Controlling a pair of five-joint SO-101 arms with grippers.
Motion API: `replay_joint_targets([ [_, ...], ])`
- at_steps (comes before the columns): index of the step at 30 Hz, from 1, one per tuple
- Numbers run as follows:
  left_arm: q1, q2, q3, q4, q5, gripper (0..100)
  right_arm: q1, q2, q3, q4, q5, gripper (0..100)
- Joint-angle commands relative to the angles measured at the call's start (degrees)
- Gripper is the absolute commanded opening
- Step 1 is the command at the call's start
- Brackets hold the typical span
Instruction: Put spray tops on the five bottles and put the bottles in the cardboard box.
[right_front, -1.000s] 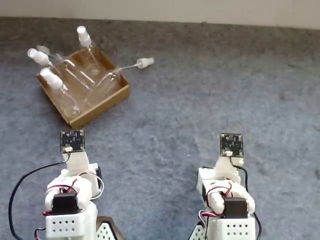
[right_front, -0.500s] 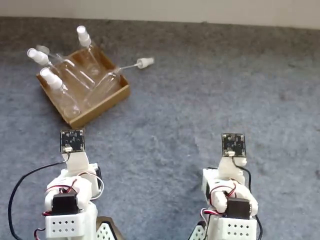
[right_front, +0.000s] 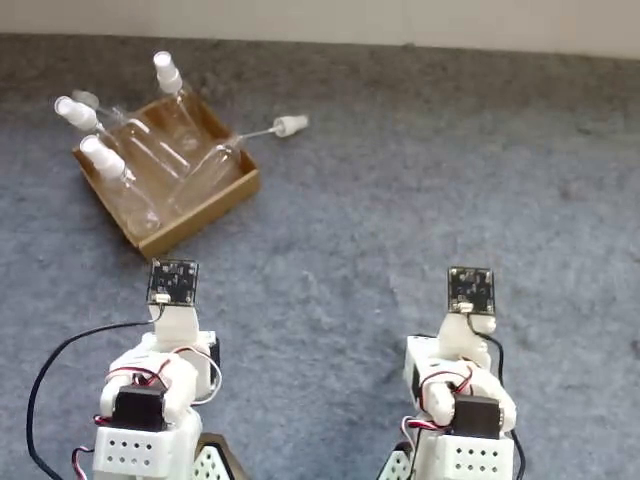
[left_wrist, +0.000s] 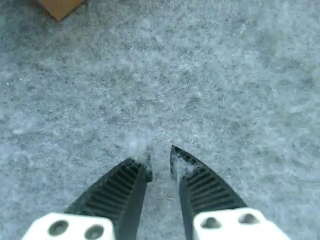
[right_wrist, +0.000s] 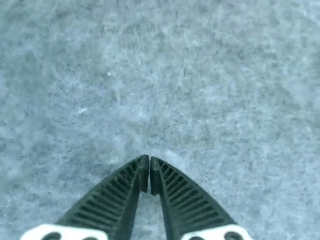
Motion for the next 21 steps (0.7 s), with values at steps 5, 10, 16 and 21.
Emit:
replay_joint_targets([
  [5,-2.07,-0.40,1.19,0.18,0.26,0,0.84,-0.31,9.80,0.04,-0.26,0.4],
  [10,-2.07,-0.40,1.19,0.18,0.26,0,0.84,-0.31,9.80,0.04,-0.26,0.4],
  [16,-2.51,-0.40,1.19,0.18,0.26,0,1.10,-0.31,9.80,0.04,-0.35,0.4],
  [21,-2.51,-0.40,1.19,0.18,0.26,0,1.10,-0.31,9.80,0.04,-0.35,0.4],
])
